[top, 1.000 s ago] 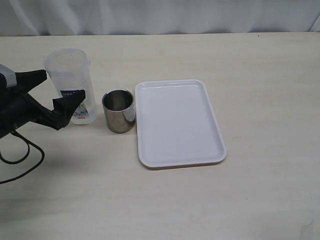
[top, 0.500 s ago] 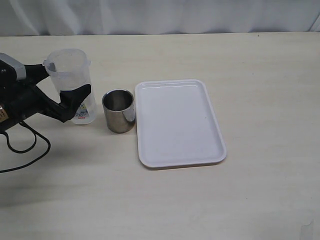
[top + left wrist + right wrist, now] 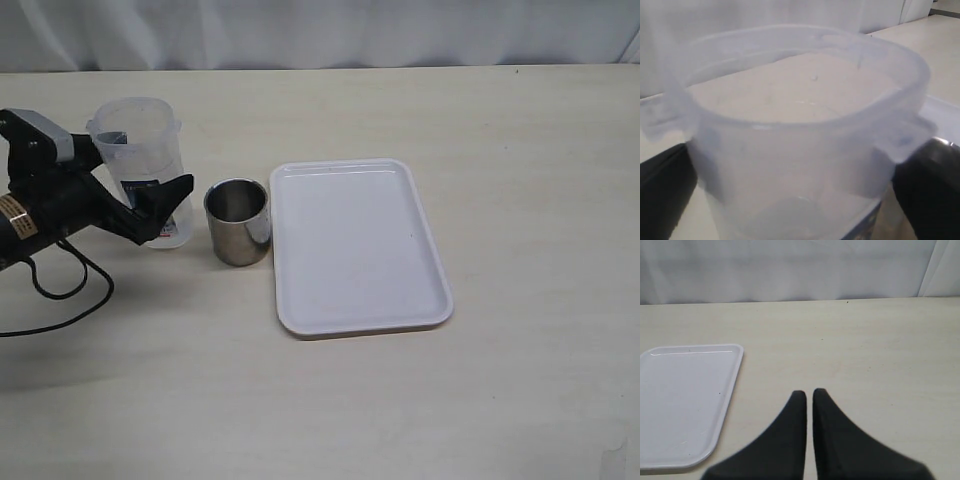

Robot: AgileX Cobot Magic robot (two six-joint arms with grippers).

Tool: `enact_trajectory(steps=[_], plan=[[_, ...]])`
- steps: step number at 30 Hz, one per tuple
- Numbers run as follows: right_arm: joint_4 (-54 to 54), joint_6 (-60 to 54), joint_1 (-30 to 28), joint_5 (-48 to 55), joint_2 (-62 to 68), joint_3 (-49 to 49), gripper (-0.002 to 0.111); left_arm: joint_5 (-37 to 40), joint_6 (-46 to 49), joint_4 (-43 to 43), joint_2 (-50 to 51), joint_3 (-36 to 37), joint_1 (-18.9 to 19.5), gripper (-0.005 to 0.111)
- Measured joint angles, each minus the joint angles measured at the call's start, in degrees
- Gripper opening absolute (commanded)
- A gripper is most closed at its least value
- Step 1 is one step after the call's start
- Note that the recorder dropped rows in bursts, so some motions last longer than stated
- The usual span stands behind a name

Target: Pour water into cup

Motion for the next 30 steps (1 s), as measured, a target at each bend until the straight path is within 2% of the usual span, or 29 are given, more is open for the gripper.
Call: enact_trajectory(steps=[30], plan=[[0.00, 0.00, 0.00, 0.00, 0.00, 0.00, 0.004, -0.04, -0.76, 0.03, 1.90, -2.86, 0.00, 0.105]])
